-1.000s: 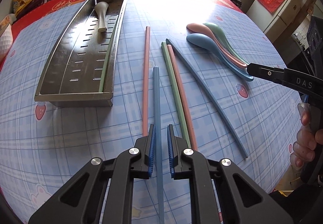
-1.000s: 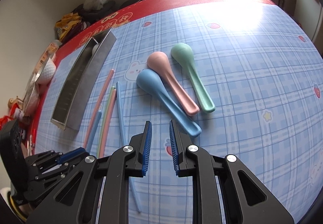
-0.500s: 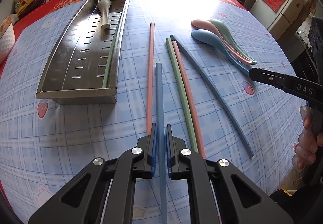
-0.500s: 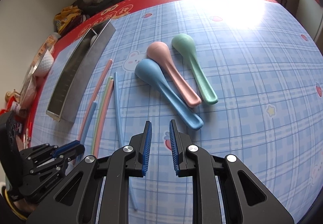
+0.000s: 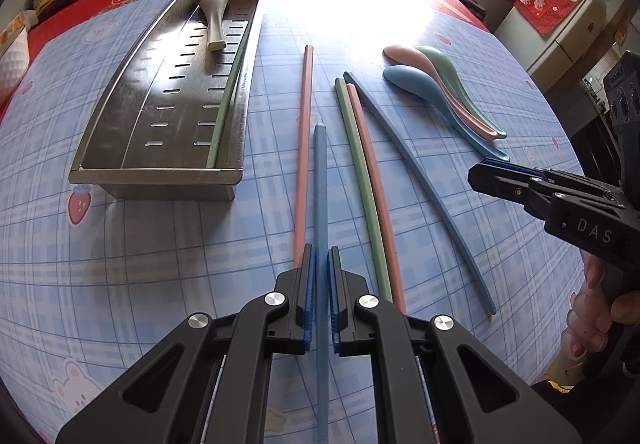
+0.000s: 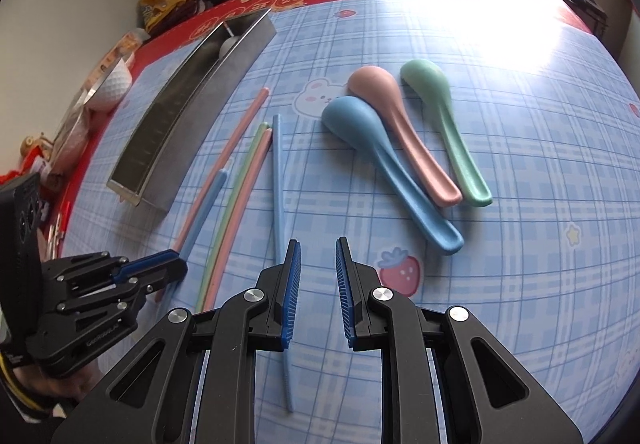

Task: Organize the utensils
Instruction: 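Close the right gripper on another blue chopstick while the left gripper holds its blue chopstick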

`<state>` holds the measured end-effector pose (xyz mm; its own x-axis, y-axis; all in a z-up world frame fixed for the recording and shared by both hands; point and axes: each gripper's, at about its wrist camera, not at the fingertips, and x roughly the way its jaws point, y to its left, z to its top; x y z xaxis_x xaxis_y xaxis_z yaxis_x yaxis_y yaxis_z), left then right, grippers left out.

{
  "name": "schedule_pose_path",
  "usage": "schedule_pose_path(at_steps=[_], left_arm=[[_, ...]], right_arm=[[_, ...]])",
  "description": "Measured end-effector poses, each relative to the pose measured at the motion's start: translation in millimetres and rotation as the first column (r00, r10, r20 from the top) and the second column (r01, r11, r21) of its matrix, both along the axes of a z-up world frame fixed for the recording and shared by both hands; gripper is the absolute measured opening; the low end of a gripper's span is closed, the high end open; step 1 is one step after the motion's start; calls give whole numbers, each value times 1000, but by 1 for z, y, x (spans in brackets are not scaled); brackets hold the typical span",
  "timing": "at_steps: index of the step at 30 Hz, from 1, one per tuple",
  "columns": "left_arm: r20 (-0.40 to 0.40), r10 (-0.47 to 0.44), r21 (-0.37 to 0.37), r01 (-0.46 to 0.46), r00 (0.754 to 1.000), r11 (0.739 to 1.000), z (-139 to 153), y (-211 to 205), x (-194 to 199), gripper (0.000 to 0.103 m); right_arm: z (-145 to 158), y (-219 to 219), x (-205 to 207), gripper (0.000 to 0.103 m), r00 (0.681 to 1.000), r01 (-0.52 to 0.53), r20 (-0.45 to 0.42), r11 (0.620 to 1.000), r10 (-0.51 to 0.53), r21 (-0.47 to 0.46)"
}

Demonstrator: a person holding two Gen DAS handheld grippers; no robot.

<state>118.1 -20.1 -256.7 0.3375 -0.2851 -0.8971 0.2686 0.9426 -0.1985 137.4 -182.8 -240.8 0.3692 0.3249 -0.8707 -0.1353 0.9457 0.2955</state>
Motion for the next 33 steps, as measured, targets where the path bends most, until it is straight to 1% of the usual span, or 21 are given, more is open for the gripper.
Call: schedule_pose_path(at_steps=[6, 10, 13, 17, 22, 24, 27, 33], left_arm=[[-4, -2, -2, 2, 1000, 1000, 0, -1, 1, 8], [-8, -3, -8, 3, 1000, 1000, 0, 0, 1, 8], [-11, -2, -12, 2, 1000, 1000, -1, 1, 2, 8], [-10, -5, -5, 5, 1000, 1000, -1, 0, 2, 8], [-3, -9, 9, 9, 1000, 1000, -1, -3, 1, 8], [0, -11, 14, 11, 1000, 1000, -1, -4, 1, 8], [-3, -8, 7, 8, 1000, 1000, -2, -3, 1, 8], [-6, -9, 8, 9, 1000, 1000, -2, -3, 1, 8]], right_arm=[[-6, 18, 9, 19, 998, -59, 8, 998, 59, -22], [-11, 34, 15, 19, 993, -116, 12, 991, 117, -61], [-15, 40, 19, 18, 991, -131, 4, 987, 132, -96], [-16, 44, 22, 17, 988, -149, 27, 980, 154, -130], [-17, 46, 27, 16, 986, -152, 39, 978, 159, -140], [-17, 44, 28, 11, 988, -143, 34, 979, 150, -142], [-17, 40, 29, 7, 990, -135, 26, 983, 139, -123], [-17, 40, 23, 6, 989, -138, 28, 980, 144, -144]])
